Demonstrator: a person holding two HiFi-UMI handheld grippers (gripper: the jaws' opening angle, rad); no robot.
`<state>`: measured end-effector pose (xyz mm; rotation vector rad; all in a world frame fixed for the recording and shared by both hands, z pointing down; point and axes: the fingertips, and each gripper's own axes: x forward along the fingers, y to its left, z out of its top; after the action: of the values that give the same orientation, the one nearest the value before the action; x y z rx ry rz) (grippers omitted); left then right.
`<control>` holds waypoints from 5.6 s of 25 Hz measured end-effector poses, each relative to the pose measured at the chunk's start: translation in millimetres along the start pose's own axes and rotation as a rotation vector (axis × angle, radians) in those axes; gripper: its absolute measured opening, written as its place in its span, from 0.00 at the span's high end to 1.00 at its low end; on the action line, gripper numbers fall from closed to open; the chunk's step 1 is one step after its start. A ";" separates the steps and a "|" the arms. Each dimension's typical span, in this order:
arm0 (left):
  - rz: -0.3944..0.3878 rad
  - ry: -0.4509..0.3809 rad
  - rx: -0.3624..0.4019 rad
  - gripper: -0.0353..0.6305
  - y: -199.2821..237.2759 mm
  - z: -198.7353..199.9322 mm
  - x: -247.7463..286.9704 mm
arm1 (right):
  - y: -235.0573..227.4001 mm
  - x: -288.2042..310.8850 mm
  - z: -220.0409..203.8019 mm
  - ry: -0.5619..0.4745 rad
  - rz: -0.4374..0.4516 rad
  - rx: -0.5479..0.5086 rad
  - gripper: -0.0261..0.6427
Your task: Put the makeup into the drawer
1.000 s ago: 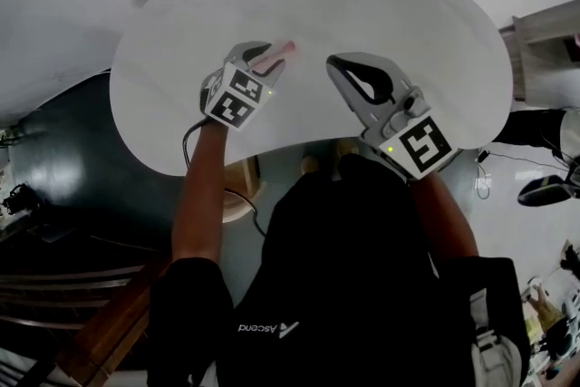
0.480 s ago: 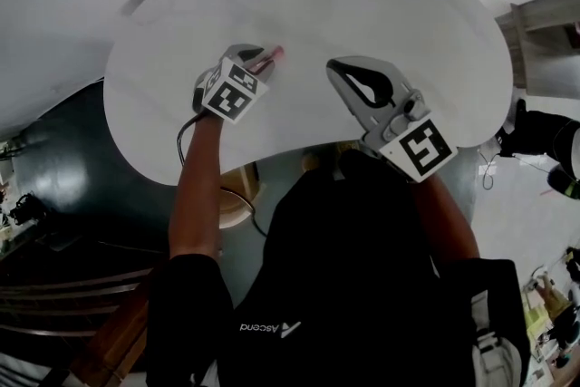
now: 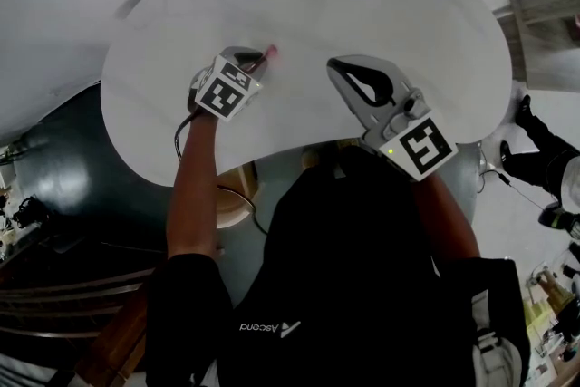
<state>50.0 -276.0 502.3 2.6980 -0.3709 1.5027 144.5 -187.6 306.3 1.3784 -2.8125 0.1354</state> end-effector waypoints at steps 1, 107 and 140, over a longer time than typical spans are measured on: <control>0.001 -0.008 -0.010 0.86 0.3 0.1 0.3 | 0.5 -0.6 -0.3 0.000 0.002 0.000 0.96; 0.131 -0.054 -0.126 0.87 -180.9 -347.1 -116.8 | 323.6 90.7 -63.4 0.128 0.481 -0.162 0.96; -0.099 0.228 0.052 0.86 -181.7 -408.1 27.3 | 286.3 61.6 -105.3 0.273 0.412 -0.218 0.96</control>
<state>-236.3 -46.8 758.7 2.5018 -0.1884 1.7876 -122.6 -53.2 392.6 0.6707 -2.7334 0.0146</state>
